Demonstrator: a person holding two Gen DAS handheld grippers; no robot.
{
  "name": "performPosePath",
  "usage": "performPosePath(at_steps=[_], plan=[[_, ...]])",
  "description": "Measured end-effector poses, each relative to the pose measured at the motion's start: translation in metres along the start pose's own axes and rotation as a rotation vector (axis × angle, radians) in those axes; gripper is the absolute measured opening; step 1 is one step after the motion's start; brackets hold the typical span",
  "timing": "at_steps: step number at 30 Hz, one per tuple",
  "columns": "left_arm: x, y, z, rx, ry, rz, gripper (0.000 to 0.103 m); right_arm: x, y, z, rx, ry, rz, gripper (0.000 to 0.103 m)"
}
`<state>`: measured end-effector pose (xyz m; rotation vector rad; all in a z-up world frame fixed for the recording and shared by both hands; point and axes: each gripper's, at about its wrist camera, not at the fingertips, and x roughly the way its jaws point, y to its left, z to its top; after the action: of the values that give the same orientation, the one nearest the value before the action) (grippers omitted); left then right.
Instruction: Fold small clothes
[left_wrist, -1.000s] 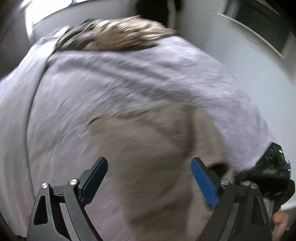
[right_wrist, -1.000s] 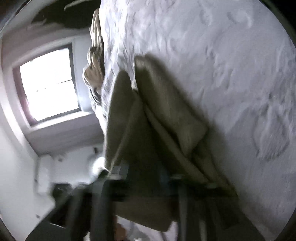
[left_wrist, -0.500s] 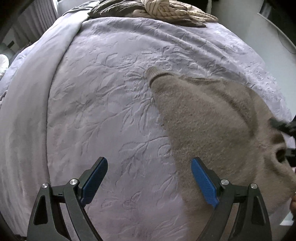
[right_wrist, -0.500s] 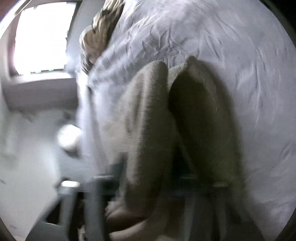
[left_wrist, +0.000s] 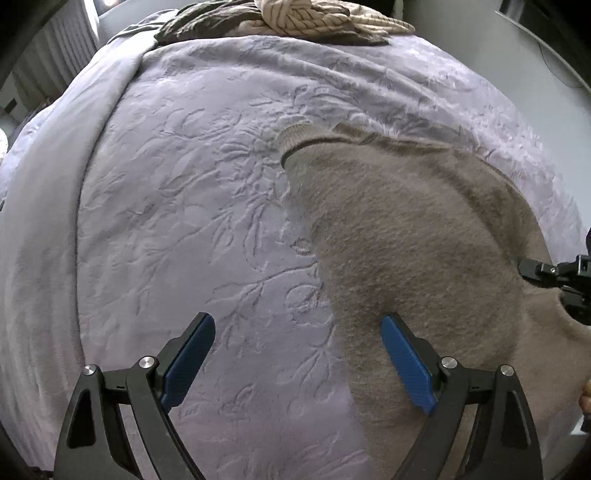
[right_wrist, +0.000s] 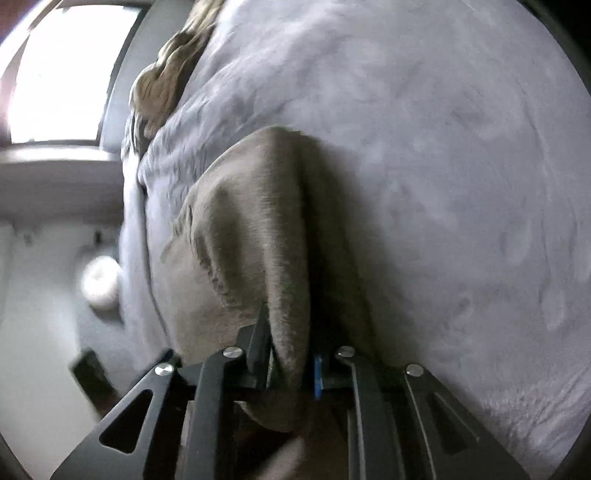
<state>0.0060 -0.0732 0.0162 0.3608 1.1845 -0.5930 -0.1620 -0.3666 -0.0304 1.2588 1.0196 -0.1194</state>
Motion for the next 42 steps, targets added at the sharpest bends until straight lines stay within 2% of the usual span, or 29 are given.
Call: performPosePath(at_steps=[4, 7, 8, 11, 15, 16, 18, 19, 20, 21, 24, 25, 28, 29, 34, 38, 42], plan=[[-0.003, 0.004, 0.001, 0.014, 0.003, 0.005, 0.092, -0.027, 0.002, -0.008, -0.006, -0.047, -0.079, 0.028], [-0.009, 0.006, -0.002, 0.029, 0.013, -0.003, 0.092, -0.051, 0.019, -0.021, -0.088, -0.083, -0.143, 0.033], [-0.012, 0.007, -0.003, 0.032, 0.015, -0.019, 0.092, -0.057, 0.027, -0.026, -0.114, -0.091, -0.135, 0.033], [-0.024, 0.002, -0.009, 0.055, 0.017, -0.078, 0.092, -0.072, 0.048, -0.043, -0.186, -0.103, -0.091, 0.046], [-0.029, -0.015, -0.017, 0.101, 0.046, -0.164, 0.092, -0.071, 0.065, -0.064, -0.245, -0.037, -0.065, 0.047], [-0.027, -0.021, -0.022, 0.122, 0.061, -0.178, 0.092, -0.063, 0.071, -0.07, -0.262, -0.016, -0.089, 0.047], [-0.021, -0.03, -0.032, 0.156, 0.098, -0.184, 0.092, -0.047, 0.074, -0.08, -0.317, 0.03, -0.211, 0.046], [-0.016, -0.034, -0.039, 0.178, 0.124, -0.187, 0.092, -0.04, 0.074, -0.085, -0.339, 0.045, -0.272, 0.042], [-0.014, -0.036, -0.044, 0.189, 0.133, -0.186, 0.092, -0.035, 0.07, -0.091, -0.362, 0.059, -0.337, 0.023], [-0.011, -0.038, -0.052, 0.209, 0.139, -0.176, 0.092, -0.033, 0.064, -0.095, -0.374, 0.066, -0.379, 0.012], [-0.004, -0.034, -0.069, 0.223, 0.15, -0.18, 0.095, -0.029, 0.036, -0.098, -0.341, 0.07, -0.43, 0.01], [-0.001, -0.031, -0.073, 0.209, 0.153, -0.176, 0.103, -0.028, 0.028, -0.098, -0.316, 0.074, -0.433, 0.01], [0.001, -0.026, -0.078, 0.201, 0.165, -0.177, 0.103, -0.032, 0.006, -0.096, -0.219, 0.059, -0.37, 0.013], [0.0, -0.025, -0.079, 0.198, 0.164, -0.175, 0.103, -0.035, 0.004, -0.098, -0.201, 0.054, -0.37, 0.019], [-0.007, -0.02, -0.078, 0.185, 0.166, -0.163, 0.103, -0.046, 0.007, -0.11, -0.22, 0.045, -0.443, 0.023], [-0.019, -0.005, -0.076, 0.174, 0.151, -0.133, 0.103, -0.06, 0.02, -0.109, -0.233, -0.032, -0.551, 0.023], [-0.034, 0.006, -0.067, 0.152, 0.097, -0.082, 0.103, -0.086, 0.034, -0.099, -0.205, -0.137, -0.451, 0.022]])
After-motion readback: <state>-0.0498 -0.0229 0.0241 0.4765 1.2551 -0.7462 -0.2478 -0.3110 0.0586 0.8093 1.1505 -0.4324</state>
